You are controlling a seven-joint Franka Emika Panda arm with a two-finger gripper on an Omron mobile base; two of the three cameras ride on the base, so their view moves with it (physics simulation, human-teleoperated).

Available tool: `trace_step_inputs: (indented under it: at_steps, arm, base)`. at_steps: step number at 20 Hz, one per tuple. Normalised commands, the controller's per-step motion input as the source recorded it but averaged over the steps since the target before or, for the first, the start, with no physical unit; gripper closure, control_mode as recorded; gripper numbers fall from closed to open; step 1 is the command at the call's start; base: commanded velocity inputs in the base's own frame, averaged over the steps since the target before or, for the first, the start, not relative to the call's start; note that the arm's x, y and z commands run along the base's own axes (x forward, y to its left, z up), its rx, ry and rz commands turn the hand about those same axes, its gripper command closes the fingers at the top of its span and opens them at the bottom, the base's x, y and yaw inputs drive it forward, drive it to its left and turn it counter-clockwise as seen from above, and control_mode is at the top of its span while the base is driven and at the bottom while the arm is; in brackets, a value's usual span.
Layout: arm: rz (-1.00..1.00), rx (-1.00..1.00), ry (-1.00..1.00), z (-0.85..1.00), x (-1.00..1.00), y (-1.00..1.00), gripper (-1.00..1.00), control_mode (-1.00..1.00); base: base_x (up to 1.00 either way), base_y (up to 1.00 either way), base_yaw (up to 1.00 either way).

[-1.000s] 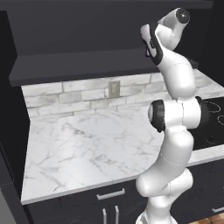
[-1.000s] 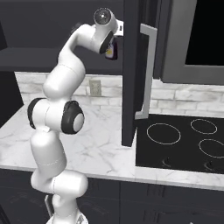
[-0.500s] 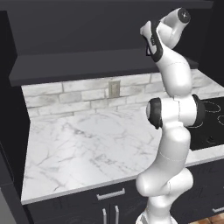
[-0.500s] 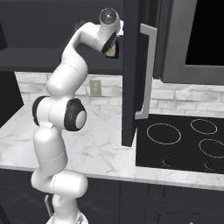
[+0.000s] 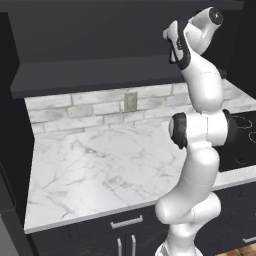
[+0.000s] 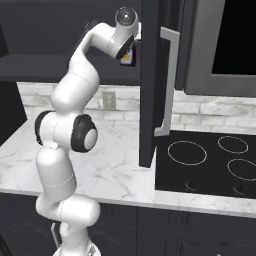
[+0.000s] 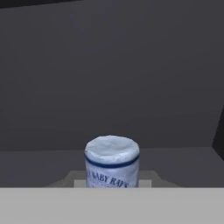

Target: Move the mayonnaise and condiment bottle from the cabinet to the dining counter.

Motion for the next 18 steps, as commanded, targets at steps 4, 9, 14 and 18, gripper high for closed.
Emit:
trace_step_inputs:
  at_steps: [4,9,14,18]
  arm:
    - [0.00,0.00,-0.12,0.03,-0.88,0.07,1.00,-1.00]
    - [0.00,0.00,-0.17,0.00,-1.00,0.42,1.00,-1.00]
    - [0.00,0.00,-0.08,0.07,-1.00,0.83,1.00,-1.00]
    - [0.00,-0.04,-0.01,0.18,-1.00,0.87,1.00,-1.00]
  base:
    - [0.00,0.00,0.00]
    - [0.00,0.00,0.00]
    - [0.00,0.00,0.00]
    - [0.00,0.00,0.00]
